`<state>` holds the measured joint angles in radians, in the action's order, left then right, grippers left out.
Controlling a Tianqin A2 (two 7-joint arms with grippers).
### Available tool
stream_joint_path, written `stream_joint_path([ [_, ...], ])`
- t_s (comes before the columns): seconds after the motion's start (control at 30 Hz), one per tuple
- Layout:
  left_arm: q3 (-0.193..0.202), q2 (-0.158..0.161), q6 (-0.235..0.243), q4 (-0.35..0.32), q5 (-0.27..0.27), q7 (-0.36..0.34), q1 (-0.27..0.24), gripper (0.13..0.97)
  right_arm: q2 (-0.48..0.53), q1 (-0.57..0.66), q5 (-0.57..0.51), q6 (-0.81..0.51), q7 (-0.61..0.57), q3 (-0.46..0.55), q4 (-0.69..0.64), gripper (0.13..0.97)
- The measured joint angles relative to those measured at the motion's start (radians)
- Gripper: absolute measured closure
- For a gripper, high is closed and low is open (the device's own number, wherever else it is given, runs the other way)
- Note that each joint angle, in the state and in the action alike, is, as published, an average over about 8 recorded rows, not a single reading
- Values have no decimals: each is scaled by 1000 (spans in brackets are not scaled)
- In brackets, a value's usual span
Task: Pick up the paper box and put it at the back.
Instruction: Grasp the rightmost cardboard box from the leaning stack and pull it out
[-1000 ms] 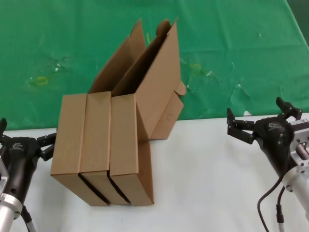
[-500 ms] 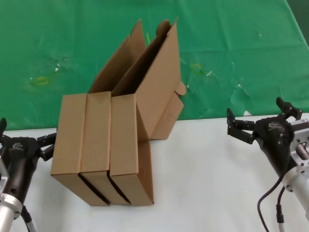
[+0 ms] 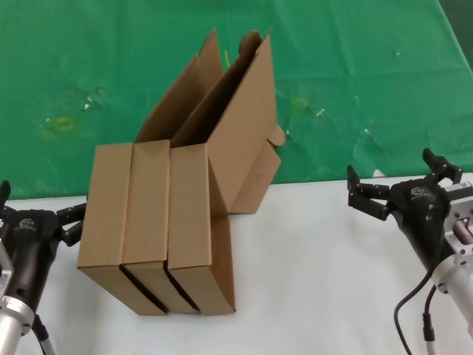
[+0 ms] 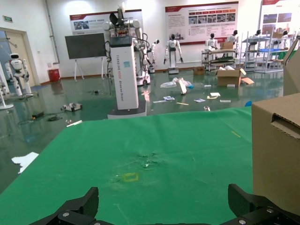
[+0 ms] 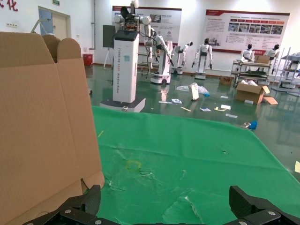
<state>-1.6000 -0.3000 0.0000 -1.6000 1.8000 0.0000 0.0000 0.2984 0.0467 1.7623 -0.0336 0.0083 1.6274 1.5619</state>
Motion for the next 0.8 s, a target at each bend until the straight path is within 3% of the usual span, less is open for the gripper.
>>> stream_joint_path([
  [0.23, 0, 0, 0, 0, 0, 0, 0, 137, 0, 0, 0, 0, 0, 0, 0, 129],
  [0.53, 0, 0, 0, 0, 0, 0, 0, 206, 0, 0, 0, 0, 0, 0, 0, 129],
  [0.8, 0, 0, 0, 0, 0, 0, 0, 347, 0, 0, 0, 0, 0, 0, 0, 129],
])
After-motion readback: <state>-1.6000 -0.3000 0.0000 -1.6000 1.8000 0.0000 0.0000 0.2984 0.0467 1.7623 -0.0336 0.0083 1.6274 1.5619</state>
